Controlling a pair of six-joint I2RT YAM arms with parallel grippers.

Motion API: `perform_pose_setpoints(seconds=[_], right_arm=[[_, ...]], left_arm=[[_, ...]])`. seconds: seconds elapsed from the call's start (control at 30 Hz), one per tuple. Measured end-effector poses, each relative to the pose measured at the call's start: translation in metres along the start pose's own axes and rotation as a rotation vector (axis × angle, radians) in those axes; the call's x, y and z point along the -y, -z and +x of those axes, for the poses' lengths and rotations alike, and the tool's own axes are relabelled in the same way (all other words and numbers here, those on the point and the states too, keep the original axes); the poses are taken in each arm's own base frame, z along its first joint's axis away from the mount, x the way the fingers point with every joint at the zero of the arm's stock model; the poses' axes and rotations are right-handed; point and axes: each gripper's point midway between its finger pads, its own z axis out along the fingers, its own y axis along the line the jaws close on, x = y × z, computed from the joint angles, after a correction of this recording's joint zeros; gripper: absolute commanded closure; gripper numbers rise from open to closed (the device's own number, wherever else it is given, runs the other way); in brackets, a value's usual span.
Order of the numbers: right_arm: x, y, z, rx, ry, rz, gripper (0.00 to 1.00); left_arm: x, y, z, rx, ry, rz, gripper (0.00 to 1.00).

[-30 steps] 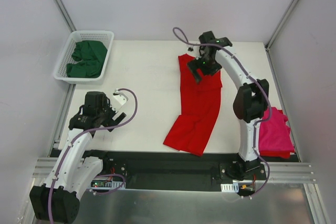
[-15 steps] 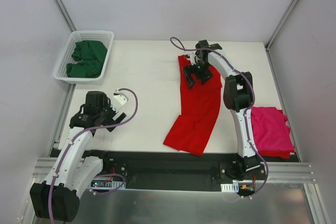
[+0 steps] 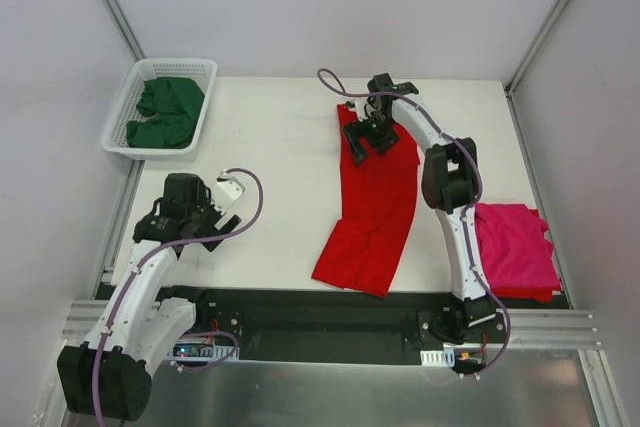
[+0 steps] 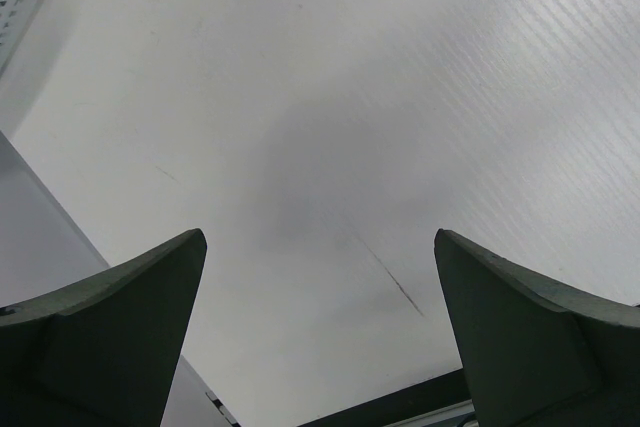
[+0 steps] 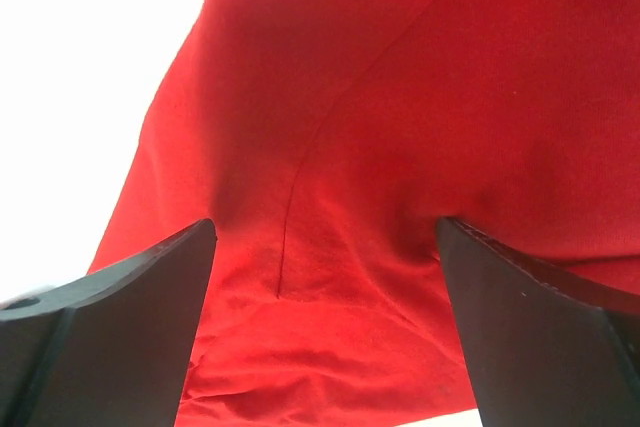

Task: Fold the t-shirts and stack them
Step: Rotate the tshirt 90 degrees

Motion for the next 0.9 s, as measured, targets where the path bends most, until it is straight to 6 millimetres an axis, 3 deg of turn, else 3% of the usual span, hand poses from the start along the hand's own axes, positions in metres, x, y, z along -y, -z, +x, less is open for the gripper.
perform_pose_setpoints(seconds=[0.37, 0.7, 0.8, 0.9], right_arm=[[-0.002, -0.008, -0.038, 0.125, 0.099, 0.028, 0.04], [0.018, 0.004, -0.097, 0.322, 0.165, 0.153, 0.04], [0.024, 0.004, -0.098, 0.327, 0.156, 0.184, 0.04], [0.03, 0.0, -0.077, 0.281, 0.134, 0.23, 0.04]], left_arm=[[0.0, 0.0, 0.0, 0.0, 0.0, -0.001, 0.01], [-0.001, 0.002, -0.001, 0.008, -0.001, -0.008, 0.01], [-0.001, 0.002, -0.001, 0.007, -0.001, -0.007, 0.0], [-0.001, 0.002, -0.001, 0.007, -0.001, -0.007, 0.01]])
